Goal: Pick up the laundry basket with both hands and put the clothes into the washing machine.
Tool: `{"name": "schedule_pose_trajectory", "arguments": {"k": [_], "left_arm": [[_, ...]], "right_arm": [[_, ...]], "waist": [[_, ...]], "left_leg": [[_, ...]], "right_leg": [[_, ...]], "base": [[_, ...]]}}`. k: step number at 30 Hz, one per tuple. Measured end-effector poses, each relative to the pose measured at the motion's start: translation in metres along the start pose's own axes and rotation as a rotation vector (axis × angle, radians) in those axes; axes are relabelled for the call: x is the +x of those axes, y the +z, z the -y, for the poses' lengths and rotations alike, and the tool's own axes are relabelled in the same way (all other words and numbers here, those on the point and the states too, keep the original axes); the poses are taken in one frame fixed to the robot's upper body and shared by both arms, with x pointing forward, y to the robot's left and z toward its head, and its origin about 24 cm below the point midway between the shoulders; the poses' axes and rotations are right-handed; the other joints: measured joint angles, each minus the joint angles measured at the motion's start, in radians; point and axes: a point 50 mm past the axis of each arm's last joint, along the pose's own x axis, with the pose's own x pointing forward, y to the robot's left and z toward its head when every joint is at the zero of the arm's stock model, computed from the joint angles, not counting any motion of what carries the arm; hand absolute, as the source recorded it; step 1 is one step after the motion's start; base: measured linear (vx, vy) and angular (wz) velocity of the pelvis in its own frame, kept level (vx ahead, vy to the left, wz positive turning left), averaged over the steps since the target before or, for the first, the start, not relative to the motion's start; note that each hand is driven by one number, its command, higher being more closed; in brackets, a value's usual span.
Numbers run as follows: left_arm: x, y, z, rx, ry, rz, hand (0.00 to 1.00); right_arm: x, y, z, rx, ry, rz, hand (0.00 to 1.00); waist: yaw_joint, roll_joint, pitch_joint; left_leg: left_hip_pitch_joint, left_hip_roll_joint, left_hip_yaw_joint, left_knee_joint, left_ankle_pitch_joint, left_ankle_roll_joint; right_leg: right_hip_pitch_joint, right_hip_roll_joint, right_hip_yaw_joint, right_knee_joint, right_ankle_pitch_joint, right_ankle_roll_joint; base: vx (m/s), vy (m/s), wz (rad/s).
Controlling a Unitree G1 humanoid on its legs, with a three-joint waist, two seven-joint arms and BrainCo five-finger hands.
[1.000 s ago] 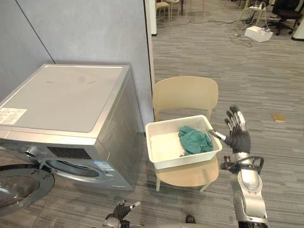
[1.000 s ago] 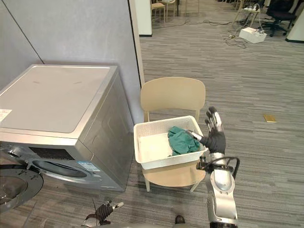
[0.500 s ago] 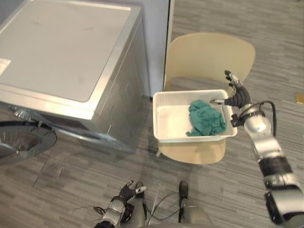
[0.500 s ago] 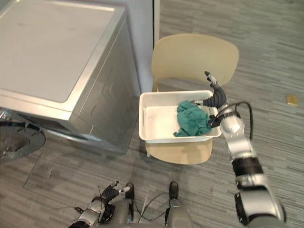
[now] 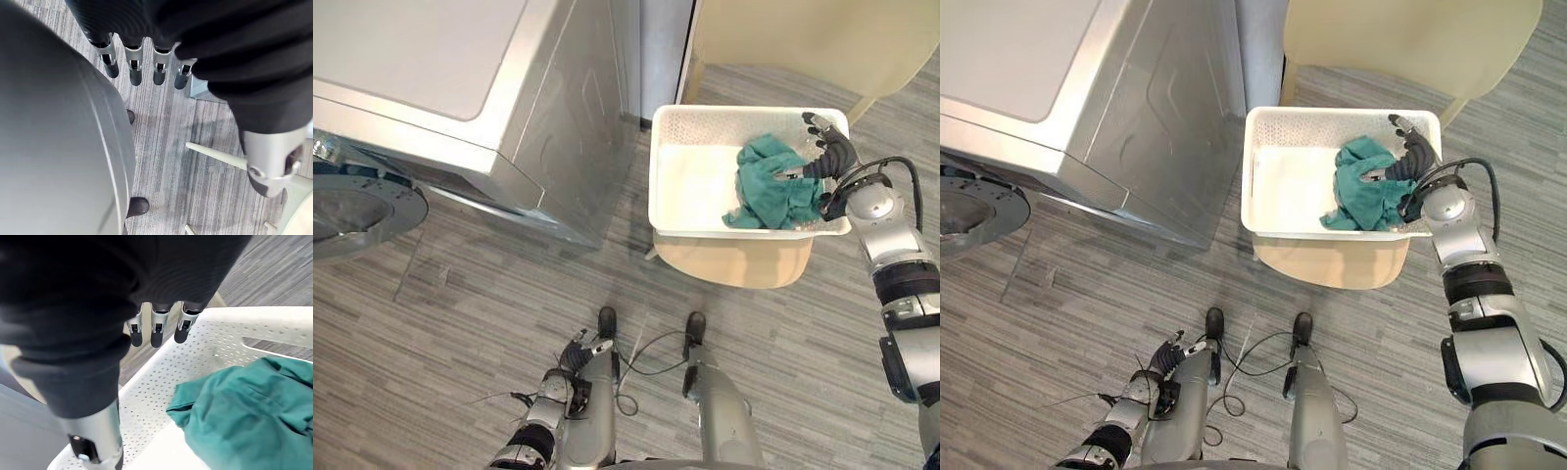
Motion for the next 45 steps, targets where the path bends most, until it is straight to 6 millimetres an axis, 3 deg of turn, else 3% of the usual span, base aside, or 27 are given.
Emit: {"name": "schedule_pose_trajectory", "arguments": {"k": [9,15,25,27,32,33,38,45], "left_arm": [[0.001,0.019,-0.006,-0.015,0.041,0.083,0.0],[0.001,0.033,-0.011,-0.026,0.073,0.147,0.0],[-0.006,0.058,-0.029,-0.121,0.166,0.293,0.0],[-0.007,0.06,-0.033,-0.163,0.18,0.304,0.0],[-0.008,0.065,-0.035,-0.179,0.199,0.331,0.0],[-0.009,0.067,-0.036,-0.183,0.202,0.338,0.0],[-0.009,0.068,-0.038,-0.181,0.21,0.344,0.0],[-0.009,0.067,-0.042,-0.174,0.236,0.338,0.0]], "right_arm": [[0.005,0.003,0.02,0.027,-0.103,-0.023,0.0],[0.009,0.019,0.049,0.026,-0.215,0.016,0.0],[0.011,0.027,0.054,0.095,-0.265,0.039,0.0],[0.012,0.028,0.055,0.185,-0.295,0.05,0.0],[0.014,0.022,0.056,0.215,-0.313,0.016,0.0],[0.014,0.023,0.057,0.207,-0.322,0.019,1.0],[0.012,0.02,0.064,0.099,-0.353,0.011,1.0],[0.009,0.016,0.065,0.05,-0.344,-0.003,1.0]], "waist": [[0.023,-0.002,0.023],[0.026,-0.003,0.053],[0.05,0.002,0.083],[0.05,0.005,0.086],[0.057,0.016,0.091],[0.06,0.015,0.091],[0.075,0.015,0.09],[0.072,0.012,0.088]], "left_leg": [[-0.097,0.015,0.002,0.012,0.004,-0.007],[-0.151,0.02,0.015,0.018,0.004,-0.007],[-0.333,0.035,0.04,0.137,-0.03,0.012],[-0.37,0.029,0.039,0.156,-0.032,0.015],[-0.41,0.011,0.027,0.187,-0.037,0.024],[-0.424,0.008,0.025,0.188,-0.037,0.024],[-0.432,0.002,0.021,0.189,-0.036,0.024],[-0.433,0.007,0.013,0.208,-0.04,0.029]], "right_leg": [[-0.115,-0.001,-0.026,0.052,-0.012,-0.009],[-0.181,-0.003,-0.028,0.072,-0.012,-0.009],[-0.354,-0.004,-0.012,0.144,-0.012,-0.009],[-0.39,-0.013,-0.013,0.163,-0.013,-0.009],[-0.432,-0.036,-0.024,0.22,-0.038,-0.007],[-0.446,-0.039,-0.025,0.227,-0.038,-0.007],[-0.452,-0.045,-0.029,0.227,-0.038,-0.007],[-0.437,-0.04,-0.036,0.224,-0.038,-0.007]], "base": [[-0.01,-0.011,-0.02],[0.03,-0.002,-0.05],[-0.01,0.01,-0.1],[-0.01,0.015,0.02],[-0.01,0.029,0.11],[0.0,0.022,0.1],[0.04,0.022,0.04],[0.05,0.01,0.0]]}}
